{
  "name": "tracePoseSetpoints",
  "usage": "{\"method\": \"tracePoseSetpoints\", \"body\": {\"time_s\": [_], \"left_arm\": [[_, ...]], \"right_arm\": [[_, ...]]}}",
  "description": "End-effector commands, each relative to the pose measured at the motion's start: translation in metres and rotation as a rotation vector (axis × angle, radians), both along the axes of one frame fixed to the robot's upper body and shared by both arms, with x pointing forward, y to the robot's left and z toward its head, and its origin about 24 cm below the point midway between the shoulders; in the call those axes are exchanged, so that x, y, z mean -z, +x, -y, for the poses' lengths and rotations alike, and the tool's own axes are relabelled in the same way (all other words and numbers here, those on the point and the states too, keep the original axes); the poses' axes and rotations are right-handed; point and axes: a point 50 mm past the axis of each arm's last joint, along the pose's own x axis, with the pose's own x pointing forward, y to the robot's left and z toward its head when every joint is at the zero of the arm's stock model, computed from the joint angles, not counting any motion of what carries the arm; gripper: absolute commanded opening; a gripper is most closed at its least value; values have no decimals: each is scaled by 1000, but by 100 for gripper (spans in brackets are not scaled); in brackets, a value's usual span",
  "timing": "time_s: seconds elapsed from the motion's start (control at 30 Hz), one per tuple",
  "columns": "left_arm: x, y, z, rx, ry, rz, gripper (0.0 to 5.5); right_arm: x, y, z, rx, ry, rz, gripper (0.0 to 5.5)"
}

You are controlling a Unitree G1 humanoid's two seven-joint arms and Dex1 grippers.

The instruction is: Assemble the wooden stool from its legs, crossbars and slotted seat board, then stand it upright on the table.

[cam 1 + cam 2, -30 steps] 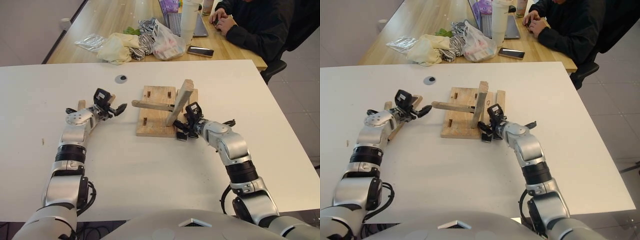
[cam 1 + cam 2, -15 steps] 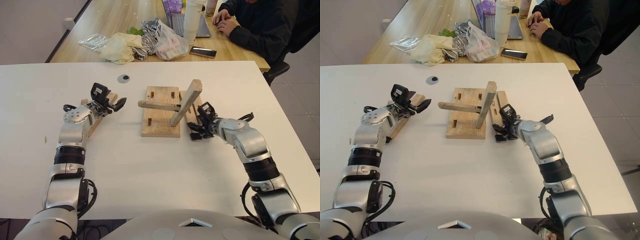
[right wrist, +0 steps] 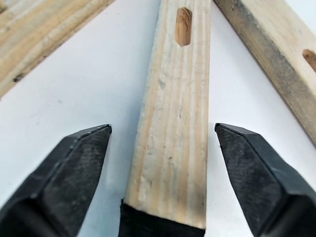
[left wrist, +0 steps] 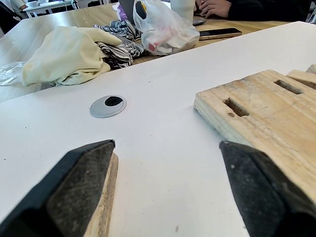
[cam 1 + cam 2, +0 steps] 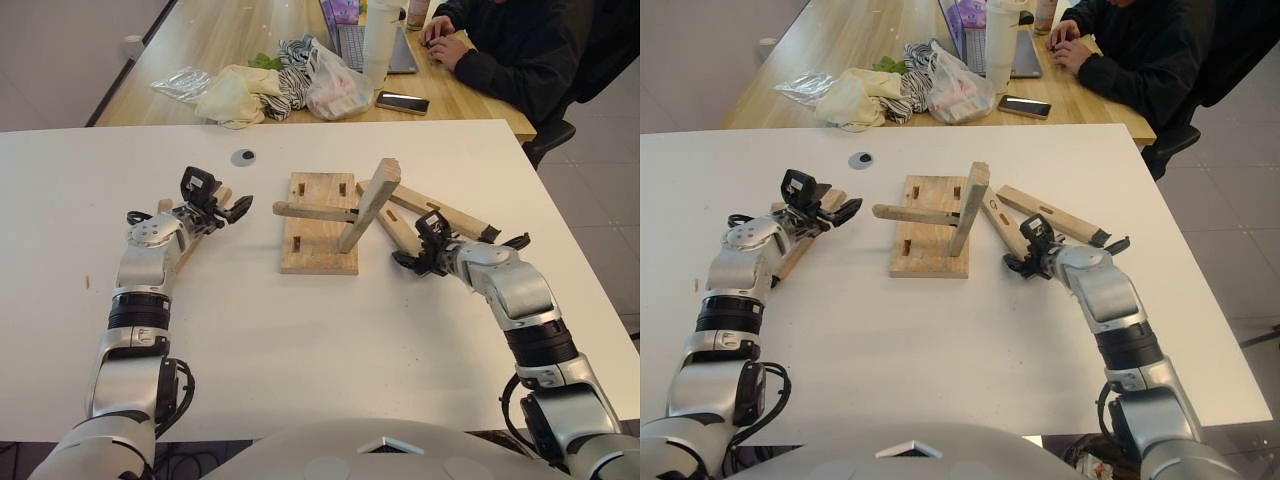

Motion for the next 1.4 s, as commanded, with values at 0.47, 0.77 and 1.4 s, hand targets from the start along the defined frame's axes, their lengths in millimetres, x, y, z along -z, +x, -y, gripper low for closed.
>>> {"method": "tracePoseSetpoints", "body": {"time_s": [0.47,0.77,1.4], "left_arm": [[-90,30,13,19,-349,350,390],[-123,43,52,370,-740,262,390],[-153,34,126,857,-1127,-1,390]], "right_arm": [[-3,1,2,53,151,14,207],[-82,50,29,-1,403,212,206],[-169,42,-31,-557,874,272,206]]}}
